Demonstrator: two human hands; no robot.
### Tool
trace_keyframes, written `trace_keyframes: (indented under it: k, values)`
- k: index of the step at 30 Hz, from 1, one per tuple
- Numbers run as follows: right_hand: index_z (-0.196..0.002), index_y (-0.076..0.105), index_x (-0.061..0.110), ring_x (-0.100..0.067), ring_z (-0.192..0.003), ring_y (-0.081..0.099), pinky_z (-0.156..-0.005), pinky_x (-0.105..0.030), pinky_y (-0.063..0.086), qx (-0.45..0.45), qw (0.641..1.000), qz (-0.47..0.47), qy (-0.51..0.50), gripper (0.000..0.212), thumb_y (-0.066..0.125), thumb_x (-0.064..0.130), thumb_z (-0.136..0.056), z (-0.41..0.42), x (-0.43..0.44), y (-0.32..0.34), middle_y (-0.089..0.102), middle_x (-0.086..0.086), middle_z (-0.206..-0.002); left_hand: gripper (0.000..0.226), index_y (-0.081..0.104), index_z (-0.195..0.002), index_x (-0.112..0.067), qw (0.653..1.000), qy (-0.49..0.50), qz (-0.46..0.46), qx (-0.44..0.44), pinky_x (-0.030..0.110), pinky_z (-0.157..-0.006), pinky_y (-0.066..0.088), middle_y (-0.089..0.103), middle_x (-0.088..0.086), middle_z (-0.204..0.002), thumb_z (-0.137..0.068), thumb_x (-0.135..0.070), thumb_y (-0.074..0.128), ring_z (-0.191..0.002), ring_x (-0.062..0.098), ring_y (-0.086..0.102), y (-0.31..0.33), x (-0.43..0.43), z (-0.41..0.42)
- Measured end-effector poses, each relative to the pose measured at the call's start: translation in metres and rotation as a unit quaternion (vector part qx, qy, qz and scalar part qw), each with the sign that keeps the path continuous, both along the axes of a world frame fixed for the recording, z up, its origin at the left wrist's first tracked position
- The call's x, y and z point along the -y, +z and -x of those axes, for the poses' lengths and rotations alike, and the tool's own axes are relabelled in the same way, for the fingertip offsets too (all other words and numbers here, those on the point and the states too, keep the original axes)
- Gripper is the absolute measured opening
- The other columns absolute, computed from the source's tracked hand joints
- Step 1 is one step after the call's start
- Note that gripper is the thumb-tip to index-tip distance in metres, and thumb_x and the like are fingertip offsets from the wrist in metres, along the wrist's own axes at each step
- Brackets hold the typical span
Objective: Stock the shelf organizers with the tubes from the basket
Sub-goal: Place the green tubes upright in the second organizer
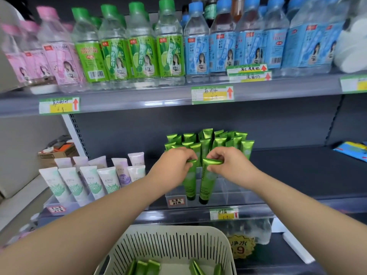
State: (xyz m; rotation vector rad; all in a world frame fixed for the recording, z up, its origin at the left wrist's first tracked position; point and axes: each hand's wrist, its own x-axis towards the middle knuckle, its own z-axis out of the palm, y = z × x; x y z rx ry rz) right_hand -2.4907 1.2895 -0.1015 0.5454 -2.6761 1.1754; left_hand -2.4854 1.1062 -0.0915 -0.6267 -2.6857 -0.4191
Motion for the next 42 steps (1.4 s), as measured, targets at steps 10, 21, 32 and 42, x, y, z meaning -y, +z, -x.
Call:
trace_keyframes:
  k: [10,21,32,42]
  values:
    - [-0.085,0.062,0.022,-0.002,-0.071,0.053,-0.061,-0.009,0.04,-0.036,0.999,-0.007,-0.006,0.015,0.071,0.011,-0.08,0.041,0.001,0.014,0.061,0.01,-0.08,0.023,0.064,-0.111,-0.018,1.0,-0.012,0.009,-0.019,0.028,-0.081,0.043,0.064,0.0,-0.109,-0.091,-0.014,0.056,-0.098,0.02,0.059,0.01,-0.005,0.044]
    - [-0.083,0.06,0.026,0.007,-0.077,0.051,-0.065,0.002,0.034,-0.062,0.998,0.013,-0.019,0.021,0.07,0.009,-0.079,0.079,0.0,-0.003,0.057,0.019,-0.081,0.021,0.066,-0.109,-0.017,0.999,0.005,-0.034,-0.021,0.034,-0.088,0.046,0.065,0.002,-0.111,-0.089,-0.014,0.059,-0.101,0.022,0.06,0.006,-0.005,0.089]
    - [-0.083,0.06,0.025,-0.005,-0.081,0.055,-0.074,-0.016,0.04,-0.031,0.999,0.023,0.0,0.024,0.069,0.004,-0.079,0.102,0.013,-0.029,0.059,0.017,-0.079,0.025,0.066,-0.112,-0.016,1.0,-0.008,-0.017,0.0,0.029,-0.084,0.045,0.066,0.004,-0.111,-0.087,-0.011,0.06,-0.1,0.023,0.06,-0.022,-0.01,0.113]
    - [-0.095,0.064,0.016,-0.005,-0.086,0.051,-0.079,-0.017,0.035,-0.004,1.0,0.022,0.019,0.02,0.068,0.003,-0.081,0.115,0.02,-0.049,0.058,0.01,-0.088,0.025,0.069,-0.105,-0.016,1.0,-0.027,0.003,0.003,0.029,-0.078,0.046,0.066,0.004,-0.105,-0.089,-0.004,0.053,-0.095,0.024,0.061,-0.037,-0.006,0.126]
